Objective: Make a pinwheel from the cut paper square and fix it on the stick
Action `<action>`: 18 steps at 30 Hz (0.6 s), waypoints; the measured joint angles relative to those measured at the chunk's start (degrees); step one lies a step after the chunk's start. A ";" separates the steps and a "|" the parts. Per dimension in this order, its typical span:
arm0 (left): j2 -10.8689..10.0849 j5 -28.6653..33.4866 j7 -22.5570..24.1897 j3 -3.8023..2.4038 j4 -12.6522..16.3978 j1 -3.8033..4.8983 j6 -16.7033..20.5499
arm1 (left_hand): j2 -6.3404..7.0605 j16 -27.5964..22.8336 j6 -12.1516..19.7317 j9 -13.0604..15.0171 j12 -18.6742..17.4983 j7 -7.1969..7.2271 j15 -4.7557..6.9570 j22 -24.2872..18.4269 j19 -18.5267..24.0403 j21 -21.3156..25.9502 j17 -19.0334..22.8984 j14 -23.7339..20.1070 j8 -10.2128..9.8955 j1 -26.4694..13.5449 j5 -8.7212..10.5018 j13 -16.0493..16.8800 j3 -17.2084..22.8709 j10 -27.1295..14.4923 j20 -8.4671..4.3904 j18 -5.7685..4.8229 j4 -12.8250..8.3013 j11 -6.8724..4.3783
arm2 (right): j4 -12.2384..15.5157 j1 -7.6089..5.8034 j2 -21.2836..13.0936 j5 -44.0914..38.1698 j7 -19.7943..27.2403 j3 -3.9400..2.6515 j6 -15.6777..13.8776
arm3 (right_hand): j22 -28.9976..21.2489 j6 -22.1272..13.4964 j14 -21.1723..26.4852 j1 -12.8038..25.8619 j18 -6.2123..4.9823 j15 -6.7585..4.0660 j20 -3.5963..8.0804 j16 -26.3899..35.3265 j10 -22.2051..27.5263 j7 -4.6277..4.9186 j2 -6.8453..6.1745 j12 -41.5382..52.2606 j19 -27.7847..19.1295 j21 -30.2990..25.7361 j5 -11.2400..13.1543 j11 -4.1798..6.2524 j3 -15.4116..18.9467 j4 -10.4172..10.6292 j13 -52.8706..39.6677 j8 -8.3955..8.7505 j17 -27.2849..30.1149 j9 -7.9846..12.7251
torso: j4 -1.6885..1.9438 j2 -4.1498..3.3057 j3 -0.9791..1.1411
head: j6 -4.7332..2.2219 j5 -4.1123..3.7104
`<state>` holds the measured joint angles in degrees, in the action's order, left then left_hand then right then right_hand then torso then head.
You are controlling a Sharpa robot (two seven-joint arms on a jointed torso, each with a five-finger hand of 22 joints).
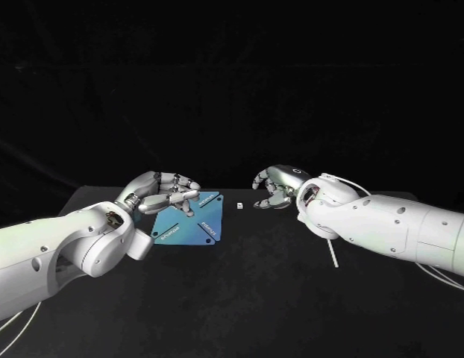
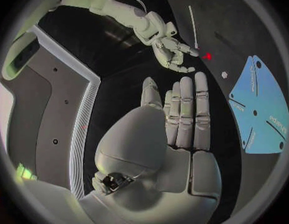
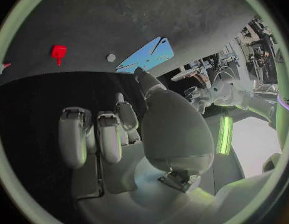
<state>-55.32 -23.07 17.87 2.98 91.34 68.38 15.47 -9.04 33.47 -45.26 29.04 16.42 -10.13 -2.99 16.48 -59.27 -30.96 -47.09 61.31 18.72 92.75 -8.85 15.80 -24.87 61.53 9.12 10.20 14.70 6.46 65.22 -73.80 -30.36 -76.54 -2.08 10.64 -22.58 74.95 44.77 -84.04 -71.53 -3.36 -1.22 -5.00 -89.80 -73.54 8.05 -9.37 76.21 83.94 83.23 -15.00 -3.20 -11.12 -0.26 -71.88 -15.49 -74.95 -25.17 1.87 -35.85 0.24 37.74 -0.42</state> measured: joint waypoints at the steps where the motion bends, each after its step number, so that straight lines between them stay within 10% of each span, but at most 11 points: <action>1: -0.10 0.00 0.03 -0.01 0.26 0.06 -0.05 | 0.00 -0.23 0.10 0.00 0.00 -0.10 -0.13 -0.06 0.00 0.17 0.11 -0.13 -0.14 0.00 0.00 -0.09 0.00 -0.12 0.00 0.00 0.00 0.12 | -0.67 0.06 0.57 0.01 -0.24 0.00 0.05 | 0.00 0.32 0.00 -0.31 0.68 0.00 0.00 0.00 -0.47 -0.06 0.31 0.34 0.00 0.33 0.00 -0.20 -0.45 0.00 -0.35 -0.02 0.00 0.00 | 0.05 -0.12 -0.04 | -0.09 -0.08; 18: -2.89 7.58 3.07 -0.43 2.38 4.52 -0.97 | -0.81 -7.15 2.67 -1.27 -2.67 -1.02 -2.24 -2.78 2.97 5.49 5.60 -4.50 -2.21 0.81 0.34 -2.69 -0.17 -3.05 1.72 0.01 0.17 1.67 | -8.58 0.47 5.92 2.86 -2.26 -0.07 2.83 | -0.01 1.59 0.01 -0.57 0.78 0.40 -0.23 0.02 -2.92 0.46 0.62 2.21 0.19 2.29 0.48 -0.49 -4.25 -0.44 -2.46 0.27 0.01 0.33 | 1.32 -2.73 -0.29 | -0.90 -1.04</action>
<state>-58.22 -15.50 20.94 2.55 93.72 72.90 14.50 -9.85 26.32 -42.59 27.78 13.74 -11.14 -5.23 13.69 -56.30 -25.47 -41.49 56.81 16.51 93.56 -8.51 13.11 -25.04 58.48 10.85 10.21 14.87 8.13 56.64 -73.33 -24.44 -73.68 -4.34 10.57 -19.75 74.94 46.36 -84.03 -72.10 -2.59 -0.81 -5.23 -89.78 -76.46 8.51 -8.75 78.42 84.13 85.52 -14.52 -3.68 -15.37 -0.71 -74.35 -15.22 -74.93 -24.84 3.19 -38.58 -0.05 36.84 -1.47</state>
